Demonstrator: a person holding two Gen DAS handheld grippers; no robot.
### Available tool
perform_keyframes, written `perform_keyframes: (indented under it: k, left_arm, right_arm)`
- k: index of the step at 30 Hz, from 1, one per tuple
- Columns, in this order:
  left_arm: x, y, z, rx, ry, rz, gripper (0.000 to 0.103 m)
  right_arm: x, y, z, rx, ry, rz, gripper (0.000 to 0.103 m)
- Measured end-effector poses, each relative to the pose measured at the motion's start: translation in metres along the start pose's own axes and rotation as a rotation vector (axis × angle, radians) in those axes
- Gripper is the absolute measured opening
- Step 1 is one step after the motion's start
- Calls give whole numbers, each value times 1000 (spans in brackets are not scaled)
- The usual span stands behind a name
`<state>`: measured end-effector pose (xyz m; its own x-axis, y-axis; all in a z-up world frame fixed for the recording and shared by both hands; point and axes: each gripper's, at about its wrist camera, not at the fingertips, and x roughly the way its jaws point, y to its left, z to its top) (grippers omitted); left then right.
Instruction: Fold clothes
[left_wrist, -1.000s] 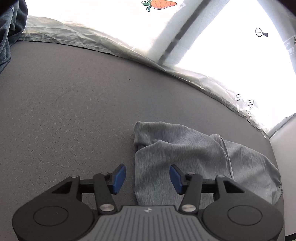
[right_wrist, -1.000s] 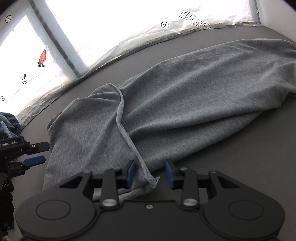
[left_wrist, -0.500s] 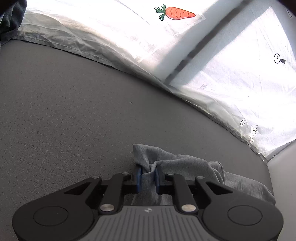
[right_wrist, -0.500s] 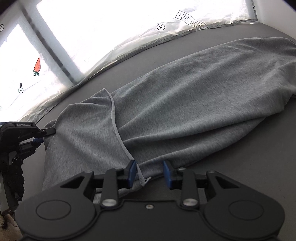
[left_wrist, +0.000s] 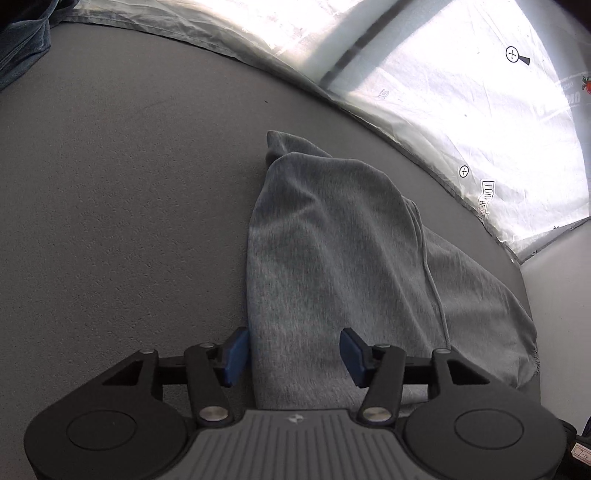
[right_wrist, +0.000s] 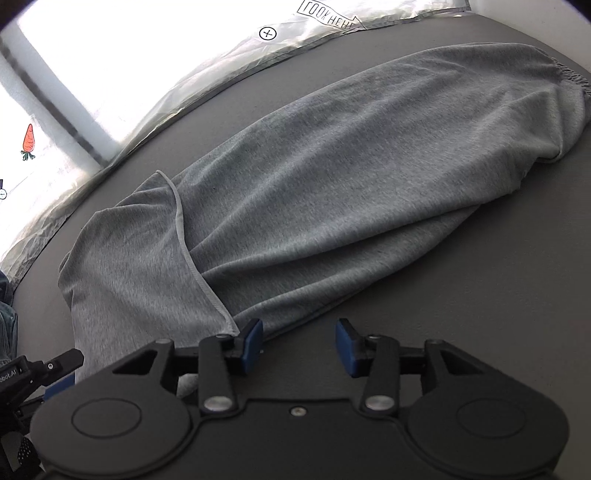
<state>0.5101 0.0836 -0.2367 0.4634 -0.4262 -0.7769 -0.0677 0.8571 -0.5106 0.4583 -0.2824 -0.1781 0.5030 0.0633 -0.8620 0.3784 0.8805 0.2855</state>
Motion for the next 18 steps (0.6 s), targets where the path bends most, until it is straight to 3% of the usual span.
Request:
perform_keyframes:
  k: [1, 3, 5, 7, 9, 13, 15, 18]
  left_arm:
    - [0, -2, -3, -3, 6, -2, 56]
    - [0, -4, -6, -4, -5, 12, 57]
    - [1, -7, -8, -6, -16, 25, 60]
    - [2, -10, -10, -7, -27, 38, 61]
    - [2, -12, -13, -8, -38, 51, 61]
    - [5, -21, -16, -67, -78, 93, 68]
    - [6, -29, -21, -87, -114, 137, 67]
    - [6, -34, -28, -187, -177, 191, 55]
  right_arm:
    - [-4, -3, 0, 0, 2, -6, 52]
    - [-12, -10, 1, 0, 5, -15, 73]
    - [-18, -17, 3, 0, 1, -11, 86]
    - [-21, -25, 9, -14, 9, 15, 90]
    - [-22, -31, 18, -49, 22, 48, 101]
    - [-20, -41, 39, -176, 37, 56, 101]
    - [-21, -50, 48, -219, 33, 75, 101]
    - [-21, -70, 66, -272, 29, 111, 102]
